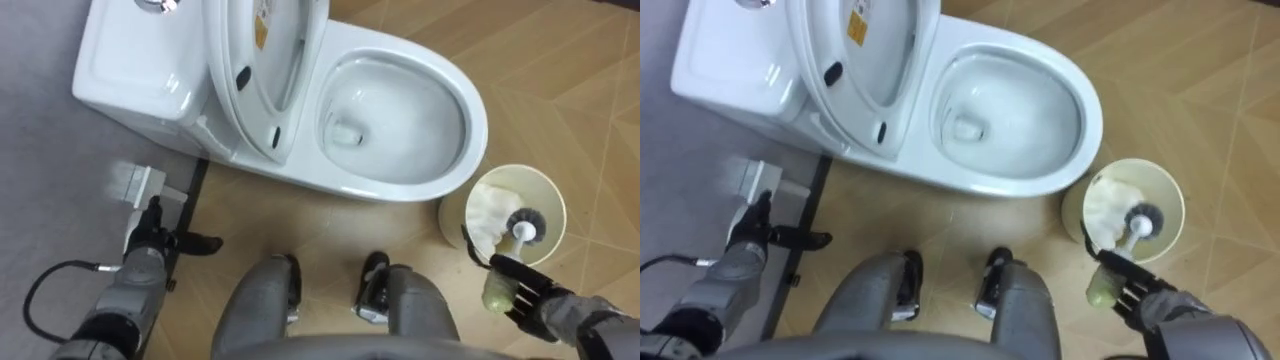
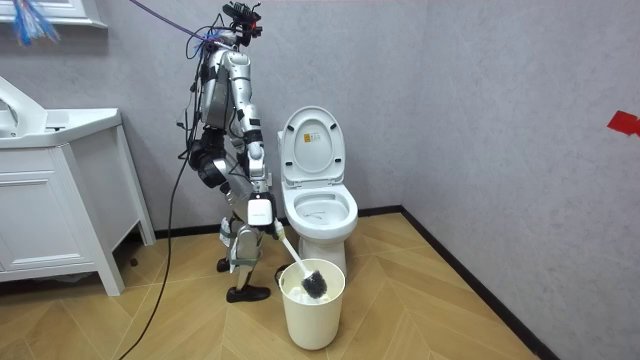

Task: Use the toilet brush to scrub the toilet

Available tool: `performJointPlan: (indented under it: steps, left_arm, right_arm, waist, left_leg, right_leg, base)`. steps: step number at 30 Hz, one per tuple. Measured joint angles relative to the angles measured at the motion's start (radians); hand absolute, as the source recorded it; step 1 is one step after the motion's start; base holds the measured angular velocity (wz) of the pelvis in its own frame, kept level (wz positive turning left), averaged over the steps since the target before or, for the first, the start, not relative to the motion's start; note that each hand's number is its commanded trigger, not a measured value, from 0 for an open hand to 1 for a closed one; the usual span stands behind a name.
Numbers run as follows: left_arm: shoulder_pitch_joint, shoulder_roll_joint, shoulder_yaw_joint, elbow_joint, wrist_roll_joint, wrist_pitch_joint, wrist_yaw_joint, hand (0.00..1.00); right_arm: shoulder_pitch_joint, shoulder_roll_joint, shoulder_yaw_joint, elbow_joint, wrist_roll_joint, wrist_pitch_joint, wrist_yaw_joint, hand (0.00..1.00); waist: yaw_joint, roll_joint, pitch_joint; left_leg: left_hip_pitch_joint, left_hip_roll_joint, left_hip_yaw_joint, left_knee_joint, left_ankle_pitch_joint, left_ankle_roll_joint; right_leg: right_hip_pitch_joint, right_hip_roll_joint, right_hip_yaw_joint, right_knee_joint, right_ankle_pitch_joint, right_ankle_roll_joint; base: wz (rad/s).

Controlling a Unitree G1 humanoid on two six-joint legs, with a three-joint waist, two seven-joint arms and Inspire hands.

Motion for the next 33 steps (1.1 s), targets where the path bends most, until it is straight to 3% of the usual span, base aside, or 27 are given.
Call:
performJointPlan:
  steps: [7, 11, 15, 17, 21, 25, 33]
  left_arm:
    - [0.04, -0.03, 0.123, -0.061, 0.176, -0.009, 0.118, 0.0]
    - [0.073, -0.038, 0.158, -0.131, 0.255, -0.052, 0.203, 0.0]
    - [0.123, -0.04, 0.189, -0.213, 0.265, -0.078, 0.27, 0.0]
    - [0.146, -0.04, 0.202, -0.243, 0.305, -0.086, 0.306, 0.0]
    - [0.189, -0.041, 0.219, -0.305, 0.351, -0.092, 0.344, 0.0]
    - [0.272, -0.05, 0.222, -0.413, 0.368, -0.133, 0.387, 0.0]
    - [0.288, -0.05, 0.224, -0.448, 0.553, -0.2, 0.429, 0.0]
  right_arm:
    - [0.054, 0.002, -0.071, -0.006, 0.069, -0.013, -0.032, 1.0]
    - [0.088, 0.015, -0.097, -0.066, 0.032, -0.027, -0.068, 1.0]
    - [0.11, 0.017, -0.124, -0.132, -0.018, -0.051, -0.091, 1.0]
    - [0.134, 0.017, -0.128, -0.187, -0.071, -0.078, -0.103, 1.0]
    - [0.172, 0.027, -0.128, -0.267, -0.16, -0.092, -0.123, 1.0]
    - [0.235, 0.078, -0.127, -0.371, -0.314, -0.151, -0.145, 1.0]
    - [0.25, 0.103, -0.123, -0.394, -0.528, -0.185, -0.132, 1.0]
  waist:
    - [-0.001, -0.001, -0.0011]
    - [-0.008, -0.017, -0.0086]
    - [-0.025, -0.025, -0.0121]
    - [-0.025, -0.03, -0.0153]
    - [-0.018, -0.043, -0.0221]
    - [-0.021, -0.048, -0.0239]
    - [0.002, -0.042, -0.0218]
  left_leg:
    - [0.092, 0.002, -0.004, -0.058, 0.007, -0.007]
    - [0.158, -0.003, -0.008, -0.116, 0.025, -0.013]
    - [0.213, -0.001, -0.011, -0.138, 0.029, -0.016]
    - [0.247, -0.001, -0.017, -0.15, 0.03, -0.017]
    - [0.295, 0.0, -0.021, -0.18, 0.032, -0.018]
    - [0.37, 0.003, -0.027, -0.234, 0.038, -0.021]
    - [0.414, 0.006, -0.037, -0.265, 0.049, -0.026]
  right_leg:
    - [0.092, 0.007, -0.009, -0.051, 0.0, 0.0]
    - [0.151, 0.007, -0.016, -0.088, 0.0, 0.0]
    - [0.209, 0.012, -0.023, -0.118, 0.0, 0.0]
    - [0.25, 0.015, -0.029, -0.138, 0.0, 0.0]
    - [0.297, 0.019, -0.031, -0.163, 0.002, 0.003]
    - [0.378, 0.027, -0.045, -0.217, 0.013, 0.007]
    - [0.425, 0.033, -0.057, -0.248, 0.016, 0.007]
  base:
    - [0.02]
    - [0.06]
    - [0.04]
    - [0.07]
    - [0.04]
    - [0.07]
    - [0.03]
